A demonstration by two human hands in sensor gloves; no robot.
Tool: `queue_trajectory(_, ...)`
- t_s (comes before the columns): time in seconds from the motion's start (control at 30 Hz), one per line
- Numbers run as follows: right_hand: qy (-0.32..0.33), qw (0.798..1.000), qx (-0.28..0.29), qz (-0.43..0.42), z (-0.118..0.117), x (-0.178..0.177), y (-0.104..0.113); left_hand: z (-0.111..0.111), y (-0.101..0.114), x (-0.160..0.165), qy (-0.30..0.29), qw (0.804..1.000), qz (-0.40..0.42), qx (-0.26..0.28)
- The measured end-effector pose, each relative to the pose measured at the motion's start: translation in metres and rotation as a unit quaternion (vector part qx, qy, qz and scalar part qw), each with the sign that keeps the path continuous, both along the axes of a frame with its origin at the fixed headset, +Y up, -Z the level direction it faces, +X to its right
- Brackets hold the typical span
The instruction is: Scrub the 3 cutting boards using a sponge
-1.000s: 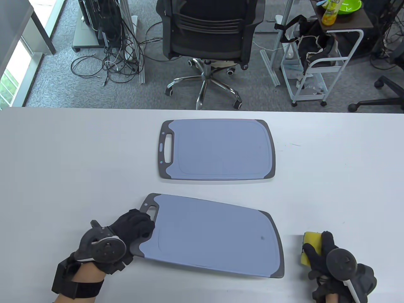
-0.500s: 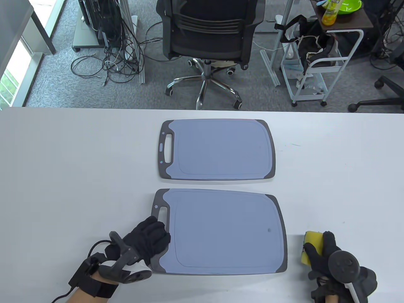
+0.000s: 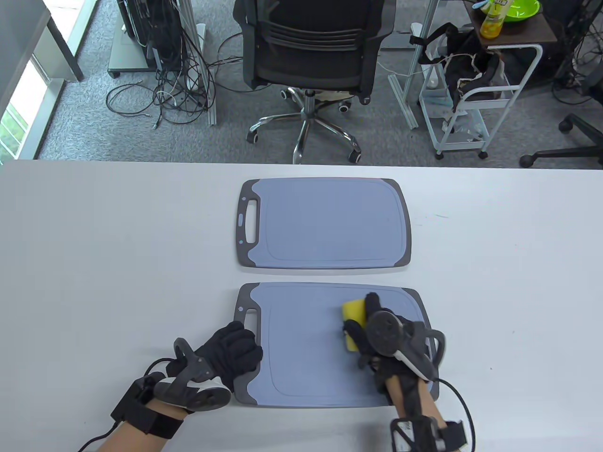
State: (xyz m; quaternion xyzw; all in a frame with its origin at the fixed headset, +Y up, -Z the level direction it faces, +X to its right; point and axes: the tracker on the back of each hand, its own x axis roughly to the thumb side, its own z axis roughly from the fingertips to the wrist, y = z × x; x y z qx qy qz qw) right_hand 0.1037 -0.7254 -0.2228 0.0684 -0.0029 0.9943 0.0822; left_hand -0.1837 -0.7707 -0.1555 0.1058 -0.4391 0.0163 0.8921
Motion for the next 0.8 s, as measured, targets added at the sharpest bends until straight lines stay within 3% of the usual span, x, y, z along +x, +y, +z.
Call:
queue_trajectory(0.17, 0.081, 0.995, -0.001, 0.055, -0.030, -0.119, 0.005, 0.001, 0.001, 0.000, 0.001, 1.000, 0.009, 0.008)
queue_trajectory(0.3, 0.095, 0.991, -0.003, 0.095, -0.036, -0.138, -0.001, 0.002, 0.002, 0.000, 0.003, 1.000, 0.012, 0.013)
queue_trajectory(0.37, 0.062, 0.994, -0.022, 0.092, -0.041, -0.110, -0.007, 0.002, 0.002, 0.000, 0.004, 1.000, 0.014, 0.010)
queue_trajectory(0.5, -0.048, 0.993, -0.058, 0.092, -0.048, -0.011, -0.021, 0.002, 0.002, 0.000, 0.002, 1.000, 0.016, 0.011)
queue_trajectory(0.57, -0.141, 0.982, -0.092, 0.084, -0.045, 0.063, -0.033, 0.002, 0.002, 0.000, 0.003, 1.000, 0.014, 0.010)
queue_trajectory(0.6, -0.165, 0.978, -0.099, 0.078, -0.044, 0.081, -0.035, 0.002, 0.002, 0.000, 0.003, 1.000, 0.014, 0.010)
queue_trajectory(0.67, -0.258, 0.956, -0.131, 0.048, -0.032, 0.145, -0.044, 0.002, 0.002, 0.001, 0.005, 1.000, 0.012, 0.009)
queue_trajectory(0.73, -0.283, 0.948, -0.143, 0.030, -0.026, 0.164, -0.048, 0.002, 0.002, 0.001, 0.005, 1.000, 0.011, 0.008)
queue_trajectory(0.8, -0.255, 0.959, -0.118, 0.019, -0.025, 0.153, -0.047, 0.002, 0.003, 0.001, 0.006, 1.000, 0.011, 0.008)
